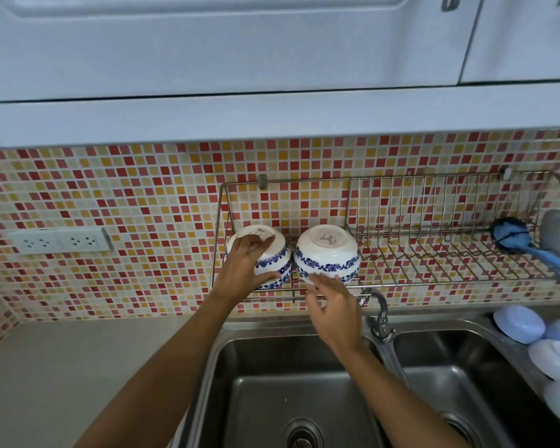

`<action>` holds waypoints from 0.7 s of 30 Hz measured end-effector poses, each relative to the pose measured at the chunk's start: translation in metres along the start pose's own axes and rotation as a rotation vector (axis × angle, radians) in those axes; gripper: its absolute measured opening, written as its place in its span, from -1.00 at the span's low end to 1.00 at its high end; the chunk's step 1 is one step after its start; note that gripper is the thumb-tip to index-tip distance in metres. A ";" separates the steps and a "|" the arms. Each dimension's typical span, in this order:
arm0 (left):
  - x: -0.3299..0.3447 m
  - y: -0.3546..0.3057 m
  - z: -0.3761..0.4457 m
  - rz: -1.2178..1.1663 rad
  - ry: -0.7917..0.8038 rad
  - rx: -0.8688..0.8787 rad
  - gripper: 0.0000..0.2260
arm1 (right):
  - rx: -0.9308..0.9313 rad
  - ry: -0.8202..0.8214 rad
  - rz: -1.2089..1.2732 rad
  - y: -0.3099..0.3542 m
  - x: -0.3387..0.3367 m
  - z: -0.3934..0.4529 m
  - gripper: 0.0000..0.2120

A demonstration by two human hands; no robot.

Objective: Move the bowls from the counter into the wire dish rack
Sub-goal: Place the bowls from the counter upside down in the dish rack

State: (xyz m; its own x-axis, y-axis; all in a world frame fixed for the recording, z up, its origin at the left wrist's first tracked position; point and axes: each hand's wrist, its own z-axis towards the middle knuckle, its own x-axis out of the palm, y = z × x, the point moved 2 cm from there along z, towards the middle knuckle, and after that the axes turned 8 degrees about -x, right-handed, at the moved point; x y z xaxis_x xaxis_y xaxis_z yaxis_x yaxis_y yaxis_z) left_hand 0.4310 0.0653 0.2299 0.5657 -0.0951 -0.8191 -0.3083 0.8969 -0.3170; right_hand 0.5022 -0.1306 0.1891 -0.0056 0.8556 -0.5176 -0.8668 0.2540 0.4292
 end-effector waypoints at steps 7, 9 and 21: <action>0.003 0.010 -0.001 -0.120 -0.079 -0.098 -0.41 | 0.024 0.095 -0.127 -0.023 -0.005 0.028 -0.55; 0.004 0.011 -0.001 -0.116 -0.089 -0.086 -0.43 | 0.014 0.119 -0.194 -0.025 -0.002 0.028 -0.54; 0.011 0.011 -0.023 0.127 -0.011 -0.195 -0.27 | -0.066 0.327 -0.292 -0.019 -0.011 0.021 -0.49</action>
State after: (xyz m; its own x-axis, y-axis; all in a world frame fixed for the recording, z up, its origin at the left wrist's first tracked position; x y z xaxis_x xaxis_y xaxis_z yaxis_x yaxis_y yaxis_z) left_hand 0.4164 0.0639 0.2062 0.5209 0.0191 -0.8534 -0.5188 0.8009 -0.2988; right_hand 0.5296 -0.1356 0.2025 0.0961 0.5621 -0.8215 -0.8853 0.4255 0.1875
